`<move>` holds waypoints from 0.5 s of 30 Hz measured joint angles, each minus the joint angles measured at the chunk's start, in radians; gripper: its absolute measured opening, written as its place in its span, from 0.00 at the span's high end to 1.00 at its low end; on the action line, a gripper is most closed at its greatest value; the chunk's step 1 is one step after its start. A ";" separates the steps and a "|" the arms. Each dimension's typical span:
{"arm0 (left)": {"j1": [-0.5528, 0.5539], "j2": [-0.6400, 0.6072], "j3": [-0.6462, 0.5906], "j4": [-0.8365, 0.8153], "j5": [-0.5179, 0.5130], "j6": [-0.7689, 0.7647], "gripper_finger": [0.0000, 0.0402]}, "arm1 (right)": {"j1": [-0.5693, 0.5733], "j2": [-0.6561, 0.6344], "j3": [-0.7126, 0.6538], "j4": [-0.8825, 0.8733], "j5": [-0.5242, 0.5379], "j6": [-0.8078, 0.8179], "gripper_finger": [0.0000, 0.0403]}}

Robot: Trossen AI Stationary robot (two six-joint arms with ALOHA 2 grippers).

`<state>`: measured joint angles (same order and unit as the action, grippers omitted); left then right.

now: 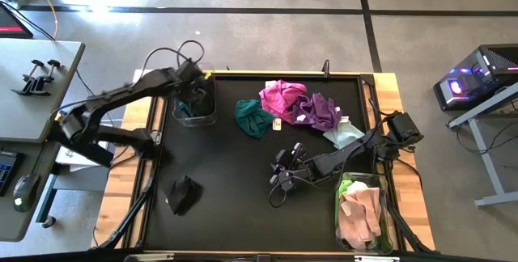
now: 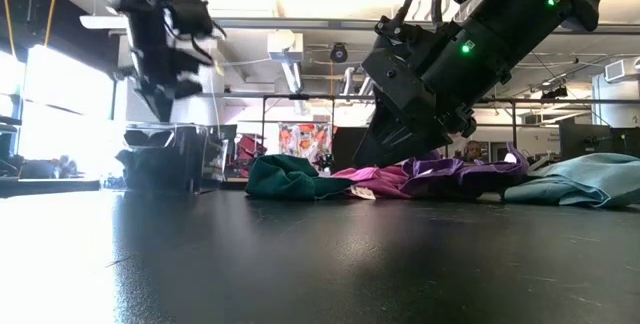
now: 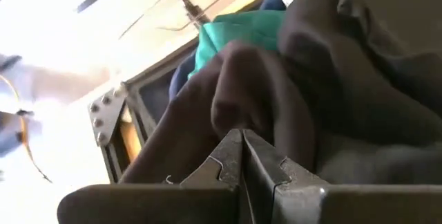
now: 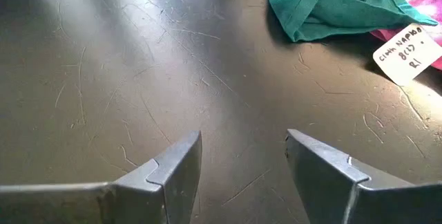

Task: Sort towels by color in basket
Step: Put the black towel into the top transparent bin

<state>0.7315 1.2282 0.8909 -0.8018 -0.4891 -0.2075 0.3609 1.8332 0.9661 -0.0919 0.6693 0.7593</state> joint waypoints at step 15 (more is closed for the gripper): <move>0.043 0.027 -0.134 0.064 -0.089 -0.074 1.00 | 0.000 0.000 0.000 0.001 0.000 0.001 0.49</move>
<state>0.7742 1.2555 0.7565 -0.7375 -0.5779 -0.2816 0.3611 1.8332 0.9661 -0.0914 0.6693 0.7601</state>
